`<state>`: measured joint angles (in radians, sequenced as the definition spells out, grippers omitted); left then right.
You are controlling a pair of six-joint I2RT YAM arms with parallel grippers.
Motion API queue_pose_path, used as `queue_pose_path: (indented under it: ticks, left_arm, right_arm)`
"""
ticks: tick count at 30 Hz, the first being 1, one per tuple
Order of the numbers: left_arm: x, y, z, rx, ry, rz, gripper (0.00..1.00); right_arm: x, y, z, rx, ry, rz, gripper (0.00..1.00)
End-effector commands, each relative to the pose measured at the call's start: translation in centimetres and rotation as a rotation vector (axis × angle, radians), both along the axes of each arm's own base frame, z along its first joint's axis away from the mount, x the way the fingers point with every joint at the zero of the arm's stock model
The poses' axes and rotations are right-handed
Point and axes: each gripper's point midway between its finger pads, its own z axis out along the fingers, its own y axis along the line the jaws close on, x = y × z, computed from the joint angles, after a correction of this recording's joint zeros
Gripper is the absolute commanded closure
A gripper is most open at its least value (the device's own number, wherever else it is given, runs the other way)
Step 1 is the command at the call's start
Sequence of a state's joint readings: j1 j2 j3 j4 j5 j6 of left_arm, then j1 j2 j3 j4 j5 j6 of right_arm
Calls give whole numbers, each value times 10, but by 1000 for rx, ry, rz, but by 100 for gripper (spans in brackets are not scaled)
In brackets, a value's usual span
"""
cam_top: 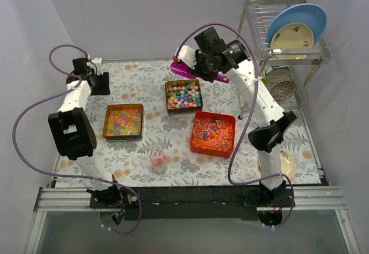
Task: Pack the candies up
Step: Move the storage box to the center of the board.
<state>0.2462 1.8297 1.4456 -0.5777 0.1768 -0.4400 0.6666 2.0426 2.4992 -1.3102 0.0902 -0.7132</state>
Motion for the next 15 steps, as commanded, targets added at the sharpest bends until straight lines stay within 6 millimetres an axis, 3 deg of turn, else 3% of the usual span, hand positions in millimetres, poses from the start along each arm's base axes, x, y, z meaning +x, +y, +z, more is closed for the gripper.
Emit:
queue_pose_path:
  ticks: [1, 2, 3, 4, 6, 7, 9, 10, 13, 15]
  left_arm:
    - [28, -116, 117, -105, -301, -247, 47]
    - [24, -135, 121, -130, -304, -286, 47]
    - [16, -166, 124, -162, -301, -354, 47]
    - [1, -206, 117, -209, -262, -432, 47]
    - [-17, -243, 106, -255, -207, -499, 47]
    - [-36, -274, 96, -284, -156, -569, 47]
    - [-57, -303, 85, -330, -100, -622, 47]
    - [-73, -328, 81, -343, -78, -684, 47]
    - [-101, -366, 67, -346, -29, -783, 47]
    - [-108, -379, 62, -345, -8, -804, 47]
  right_arm:
    - [6, -20, 27, 25, -75, -68, 99]
    - [10, -23, 31, 32, -91, -86, 99]
    - [13, -29, 35, 33, -107, -115, 99]
    - [18, -36, 38, 38, -121, -144, 99]
    - [25, -44, 45, 59, -145, -194, 99]
    - [30, -54, 52, 74, -161, -229, 99]
    - [34, -61, 59, 103, -174, -266, 99]
    - [38, -71, 64, 114, -186, -293, 99]
    - [42, -87, 69, 128, -197, -338, 99]
    - [42, -93, 71, 131, -199, -351, 99]
